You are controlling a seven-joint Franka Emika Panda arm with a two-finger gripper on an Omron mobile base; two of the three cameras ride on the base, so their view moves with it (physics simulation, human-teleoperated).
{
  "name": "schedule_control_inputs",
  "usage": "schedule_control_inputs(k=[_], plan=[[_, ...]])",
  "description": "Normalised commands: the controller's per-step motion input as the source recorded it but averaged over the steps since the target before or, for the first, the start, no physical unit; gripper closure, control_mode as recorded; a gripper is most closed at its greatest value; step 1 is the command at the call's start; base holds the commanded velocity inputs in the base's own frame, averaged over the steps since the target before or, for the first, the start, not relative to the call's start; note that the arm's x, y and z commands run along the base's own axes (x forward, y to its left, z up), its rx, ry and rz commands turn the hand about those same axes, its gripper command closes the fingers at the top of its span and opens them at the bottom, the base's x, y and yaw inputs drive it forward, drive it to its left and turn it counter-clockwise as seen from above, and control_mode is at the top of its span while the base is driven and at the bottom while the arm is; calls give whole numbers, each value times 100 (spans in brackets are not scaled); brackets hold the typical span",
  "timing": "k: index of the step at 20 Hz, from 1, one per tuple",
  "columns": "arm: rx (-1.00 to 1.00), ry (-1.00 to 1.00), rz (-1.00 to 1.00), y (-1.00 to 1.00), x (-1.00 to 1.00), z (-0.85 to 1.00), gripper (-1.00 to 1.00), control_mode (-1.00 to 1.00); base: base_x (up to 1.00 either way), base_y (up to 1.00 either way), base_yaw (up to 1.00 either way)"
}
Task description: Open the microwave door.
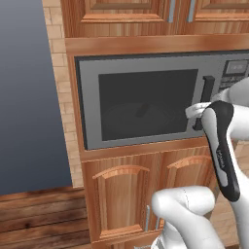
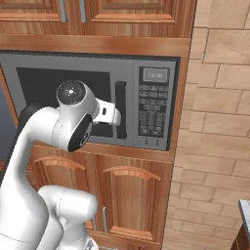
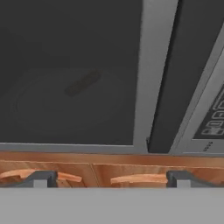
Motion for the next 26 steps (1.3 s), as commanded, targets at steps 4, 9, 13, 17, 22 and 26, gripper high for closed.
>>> schedule_control_inputs(k=[4,9,13,17,22,26], plan=[[0,0,-2,-59,0,26,-100,-100,0,0,0],[0,-2,0,-49,2,5,-100,-100,0,0,0],[0,-11,0,-3,18,0,-100,-100,0,0,0],[0,-18,0,3,33,-3,-100,-100,0,0,0],[0,-14,1,0,50,-16,-100,-100,0,0,0],[1,-8,1,-1,57,-11,-100,-100,0,0,0]])
